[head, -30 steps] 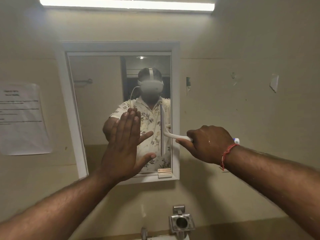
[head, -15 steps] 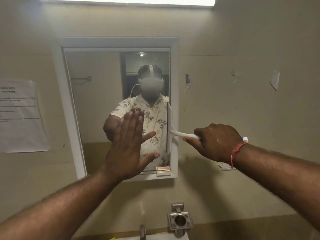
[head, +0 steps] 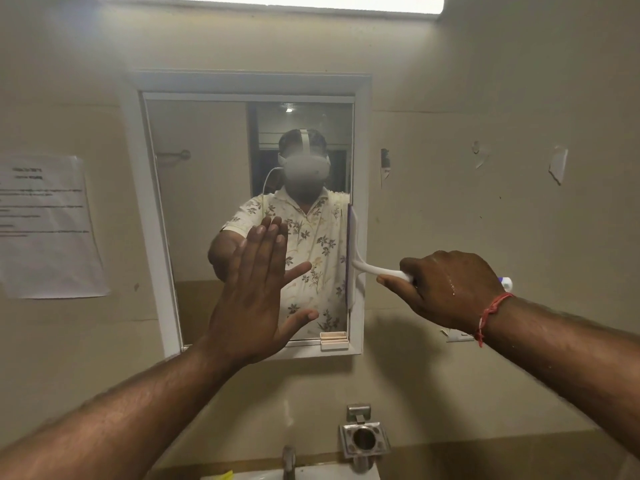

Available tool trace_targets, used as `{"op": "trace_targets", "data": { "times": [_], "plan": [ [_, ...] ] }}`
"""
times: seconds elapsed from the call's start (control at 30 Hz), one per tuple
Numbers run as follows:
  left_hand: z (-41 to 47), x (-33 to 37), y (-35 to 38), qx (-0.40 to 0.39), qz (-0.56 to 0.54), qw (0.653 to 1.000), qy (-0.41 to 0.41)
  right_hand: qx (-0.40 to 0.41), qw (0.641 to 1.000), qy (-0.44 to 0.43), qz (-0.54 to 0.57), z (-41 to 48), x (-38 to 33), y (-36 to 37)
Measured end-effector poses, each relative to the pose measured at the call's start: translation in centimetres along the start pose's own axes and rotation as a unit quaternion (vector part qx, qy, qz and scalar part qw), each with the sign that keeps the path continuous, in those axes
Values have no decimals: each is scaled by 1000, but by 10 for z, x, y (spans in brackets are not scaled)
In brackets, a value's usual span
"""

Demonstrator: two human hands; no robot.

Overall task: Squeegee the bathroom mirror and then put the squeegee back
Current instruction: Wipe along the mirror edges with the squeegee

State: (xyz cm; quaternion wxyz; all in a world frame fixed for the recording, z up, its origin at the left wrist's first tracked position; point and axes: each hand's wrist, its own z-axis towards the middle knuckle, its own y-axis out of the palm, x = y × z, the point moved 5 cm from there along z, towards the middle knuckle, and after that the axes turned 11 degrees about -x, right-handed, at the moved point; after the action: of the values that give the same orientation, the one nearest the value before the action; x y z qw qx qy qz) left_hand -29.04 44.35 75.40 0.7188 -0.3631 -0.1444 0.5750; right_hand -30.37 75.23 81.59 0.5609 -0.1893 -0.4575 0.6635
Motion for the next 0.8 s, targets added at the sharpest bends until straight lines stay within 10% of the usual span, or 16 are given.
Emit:
{"op": "trace_targets", "data": {
  "times": [0.8],
  "plan": [
    [-163, -156, -2, -74, 96, 984, -130, 26, 984, -134, 111, 49, -249, 40]
  ]
}}
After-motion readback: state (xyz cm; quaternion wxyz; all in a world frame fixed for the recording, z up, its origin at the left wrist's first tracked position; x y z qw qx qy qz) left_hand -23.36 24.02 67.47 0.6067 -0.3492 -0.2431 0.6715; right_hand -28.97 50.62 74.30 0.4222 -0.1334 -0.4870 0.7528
